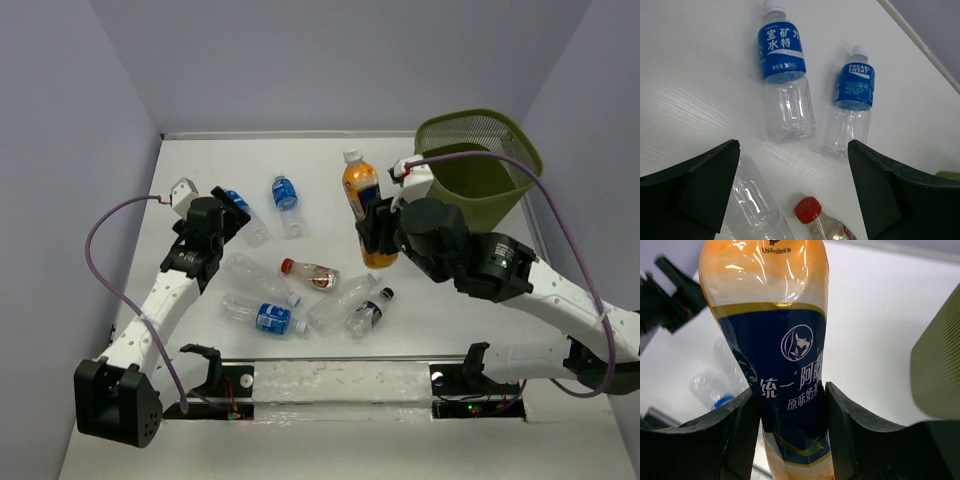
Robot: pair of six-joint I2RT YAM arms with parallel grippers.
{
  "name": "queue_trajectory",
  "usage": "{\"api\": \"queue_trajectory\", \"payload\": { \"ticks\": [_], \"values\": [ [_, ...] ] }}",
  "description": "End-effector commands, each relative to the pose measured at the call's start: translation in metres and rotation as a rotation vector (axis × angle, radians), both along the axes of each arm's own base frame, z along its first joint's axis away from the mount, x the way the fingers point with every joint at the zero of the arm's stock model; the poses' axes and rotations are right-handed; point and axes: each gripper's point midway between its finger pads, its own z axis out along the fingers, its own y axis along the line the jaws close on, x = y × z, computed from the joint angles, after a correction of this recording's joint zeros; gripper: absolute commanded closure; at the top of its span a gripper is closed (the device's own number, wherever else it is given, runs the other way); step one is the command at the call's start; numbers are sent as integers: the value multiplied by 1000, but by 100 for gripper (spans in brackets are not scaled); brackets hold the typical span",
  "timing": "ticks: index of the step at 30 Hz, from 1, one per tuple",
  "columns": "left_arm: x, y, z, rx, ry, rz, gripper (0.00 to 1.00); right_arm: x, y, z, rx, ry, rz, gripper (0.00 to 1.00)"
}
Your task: Put the plastic bottles in the bin
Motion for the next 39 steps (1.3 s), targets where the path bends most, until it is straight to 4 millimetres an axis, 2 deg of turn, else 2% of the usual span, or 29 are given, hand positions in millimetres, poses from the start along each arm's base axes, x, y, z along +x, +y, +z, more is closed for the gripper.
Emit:
{"api": "queue_trajectory", "payload": {
  "ticks": [1,3,4,5,7,8,10,11,13,14,17,18,21,22,27,28,30,35,39],
  "values": [
    [33,19,31,-17,-91,95,1,57,-56,114,40,-349,-292,92],
    [43,18,22,-14,-54,84,1,77,-84,129,32,-404,-379,92],
    [46,17,19,-13,-38,76,1,87,-95,143,68,-451,-418,92],
    [52,15,12,-3,-10,63,1,103,-120,147,46,-480,-484,92],
    [56,16,5,11,21,66,1,118,-143,155,28,-517,-544,92],
    [59,16,1,10,32,62,1,128,-164,157,13,-525,-587,92],
    [66,19,-8,12,53,74,1,139,-182,159,19,-532,-624,92],
    [68,18,-10,8,59,69,1,152,-196,156,0,-528,-646,92],
    [77,18,-17,12,79,64,1,164,-207,155,21,-524,-663,91],
    [84,17,-20,20,93,65,1,176,-214,149,18,-509,-667,91],
    [90,22,-28,47,127,80,1,187,-220,132,13,-473,-677,86],
    [94,23,-34,53,146,82,1,190,-227,117,3,-445,-691,84],
    [101,24,-46,62,176,86,1,192,-231,94,44,-402,-684,80],
    [103,24,-50,65,185,83,1,192,-228,91,50,-398,-673,78],
    [111,20,-71,69,233,61,1,185,-224,88,58,-389,-642,44],
    [112,21,-73,67,237,65,1,182,-223,87,59,-381,-635,31],
    [115,21,-81,64,254,68,1,174,-223,90,66,-385,-621,16],
    [125,20,-94,58,269,66,1,156,-220,87,62,-346,-584,12],
    [132,19,-101,56,266,60,1,139,-210,88,91,-335,-516,9]
  ]
}}
